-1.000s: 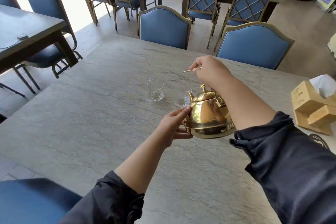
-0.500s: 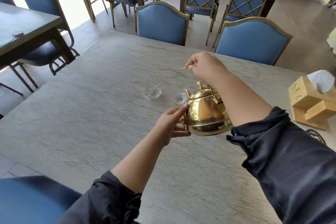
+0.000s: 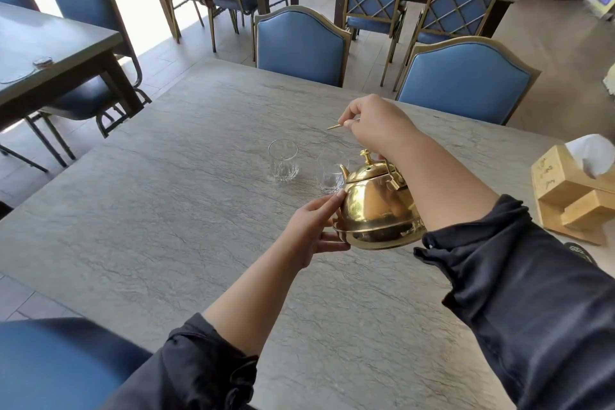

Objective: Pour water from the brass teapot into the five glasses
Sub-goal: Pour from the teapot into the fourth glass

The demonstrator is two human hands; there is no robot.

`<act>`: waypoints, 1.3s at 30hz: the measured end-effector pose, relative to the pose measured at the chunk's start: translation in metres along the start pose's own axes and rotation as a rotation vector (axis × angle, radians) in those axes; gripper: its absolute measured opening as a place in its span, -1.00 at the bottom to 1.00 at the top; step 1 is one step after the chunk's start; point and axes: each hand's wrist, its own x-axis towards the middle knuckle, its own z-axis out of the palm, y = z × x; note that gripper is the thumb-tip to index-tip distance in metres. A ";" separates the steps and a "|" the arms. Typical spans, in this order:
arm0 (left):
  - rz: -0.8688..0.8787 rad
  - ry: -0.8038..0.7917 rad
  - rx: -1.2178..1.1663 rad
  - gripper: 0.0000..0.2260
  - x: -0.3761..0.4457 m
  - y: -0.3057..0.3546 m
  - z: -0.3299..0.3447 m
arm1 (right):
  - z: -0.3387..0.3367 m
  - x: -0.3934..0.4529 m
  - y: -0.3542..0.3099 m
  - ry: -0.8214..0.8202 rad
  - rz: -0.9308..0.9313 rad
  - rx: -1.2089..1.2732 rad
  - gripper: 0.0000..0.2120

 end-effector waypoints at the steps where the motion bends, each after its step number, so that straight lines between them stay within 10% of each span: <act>1: -0.001 0.000 -0.004 -0.59 0.000 0.000 0.001 | 0.000 -0.001 0.000 -0.002 -0.002 -0.002 -0.82; 39: -0.011 -0.052 -0.025 -0.69 -0.002 0.000 0.000 | 0.005 0.000 0.005 0.045 -0.009 -0.017 -0.83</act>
